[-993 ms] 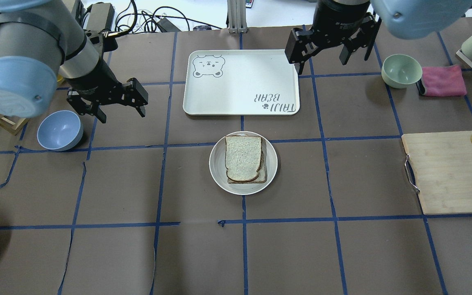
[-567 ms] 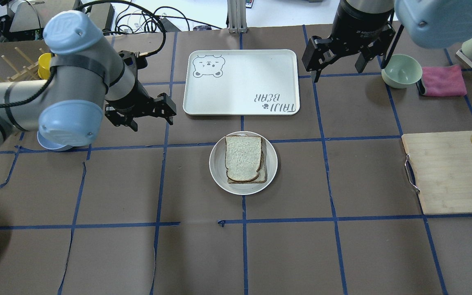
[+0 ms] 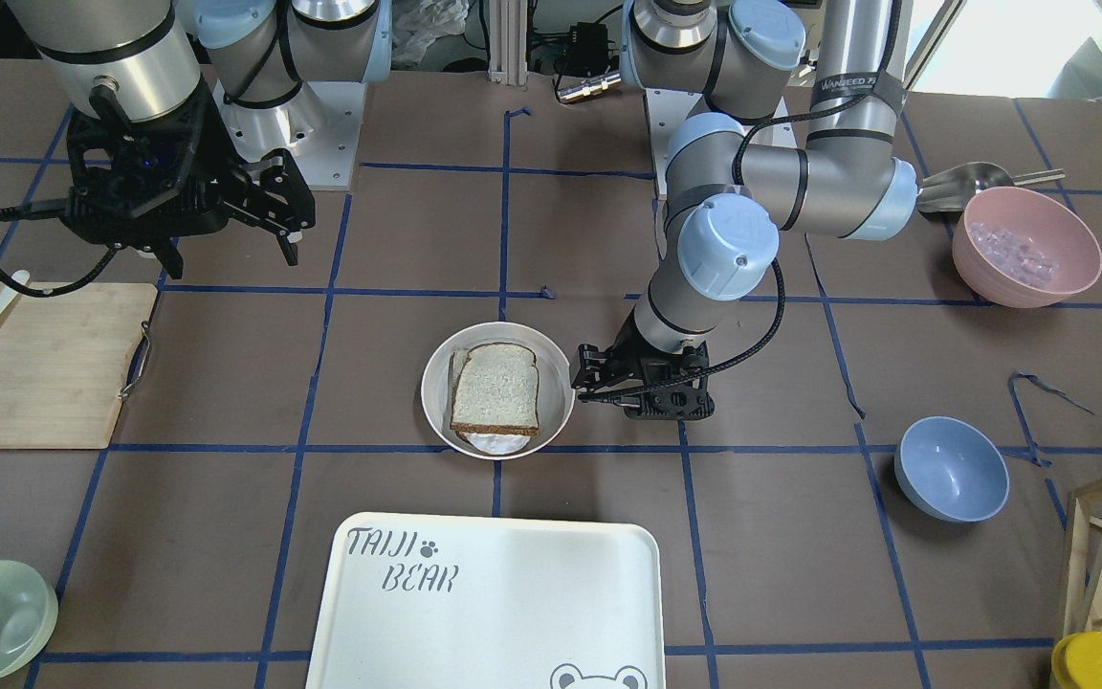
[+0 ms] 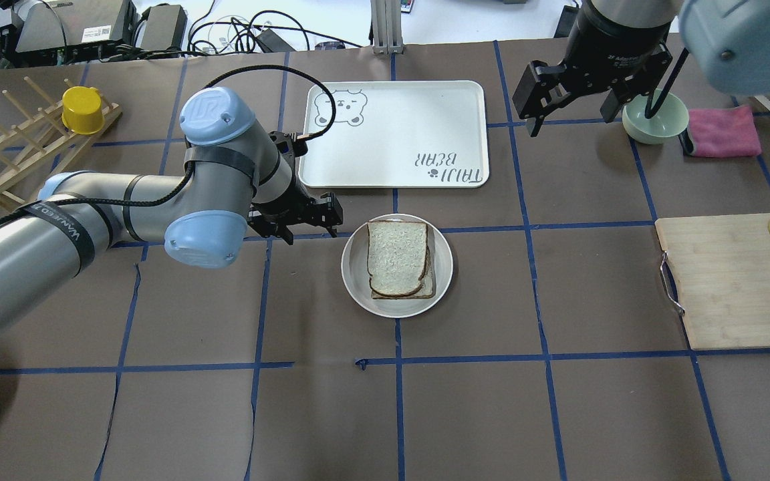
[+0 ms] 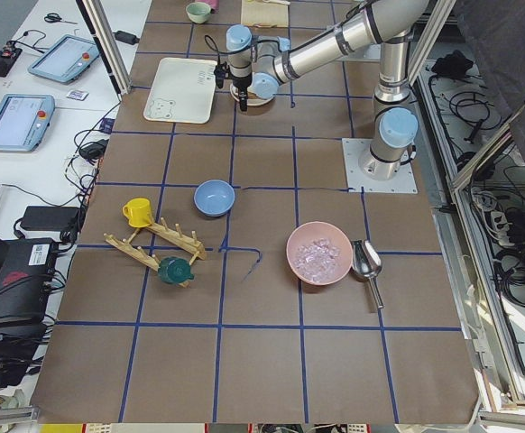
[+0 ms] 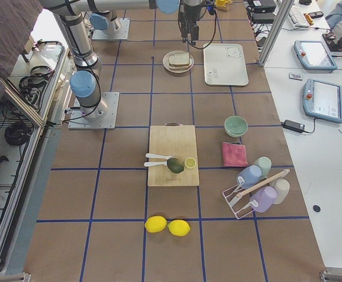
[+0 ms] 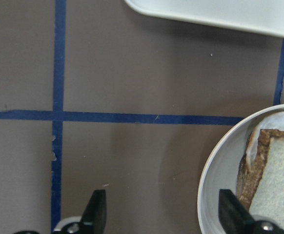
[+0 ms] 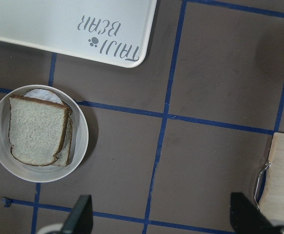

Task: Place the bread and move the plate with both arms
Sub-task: 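Grasp the rim of the white plate with the left gripper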

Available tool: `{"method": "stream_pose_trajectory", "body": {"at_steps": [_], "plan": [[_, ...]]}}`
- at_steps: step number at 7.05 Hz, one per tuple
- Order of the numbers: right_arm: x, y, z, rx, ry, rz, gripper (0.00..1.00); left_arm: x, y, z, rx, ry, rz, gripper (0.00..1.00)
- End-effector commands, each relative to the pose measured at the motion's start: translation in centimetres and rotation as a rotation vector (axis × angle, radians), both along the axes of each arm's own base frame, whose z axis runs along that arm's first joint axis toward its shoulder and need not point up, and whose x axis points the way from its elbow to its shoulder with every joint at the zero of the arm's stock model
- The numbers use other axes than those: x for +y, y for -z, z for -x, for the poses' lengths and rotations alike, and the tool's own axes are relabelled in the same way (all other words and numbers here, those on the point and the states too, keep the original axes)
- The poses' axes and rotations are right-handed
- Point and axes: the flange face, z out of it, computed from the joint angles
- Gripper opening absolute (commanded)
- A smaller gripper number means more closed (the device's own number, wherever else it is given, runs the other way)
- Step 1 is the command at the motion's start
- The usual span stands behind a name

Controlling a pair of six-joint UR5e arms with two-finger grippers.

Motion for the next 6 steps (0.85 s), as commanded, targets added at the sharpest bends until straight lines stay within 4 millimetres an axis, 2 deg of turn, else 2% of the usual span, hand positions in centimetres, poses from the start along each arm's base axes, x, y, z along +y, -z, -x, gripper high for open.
{"method": "stream_pose_trajectory", "body": {"at_steps": [1,4,5,6], "plan": [[-0.1,0.0,0.4,0.006,0.002,0.002,1.0,0.9,2.2,2.3,-0.006,0.035,-0.033,0.83],[-0.4,-0.1,1.1,0.0,0.02,0.009,1.0,2.2,4.0,2.7,-0.002,0.041,-0.032,0.78],[-0.6,-0.4,1.1,0.003,0.021,0.034,1.0,2.2,4.4,2.7,-0.003,0.032,-0.042,0.72],[-0.5,-0.4,1.1,0.003,0.018,0.035,1.0,2.2,4.9,2.8,-0.004,0.032,-0.052,0.6]]}}
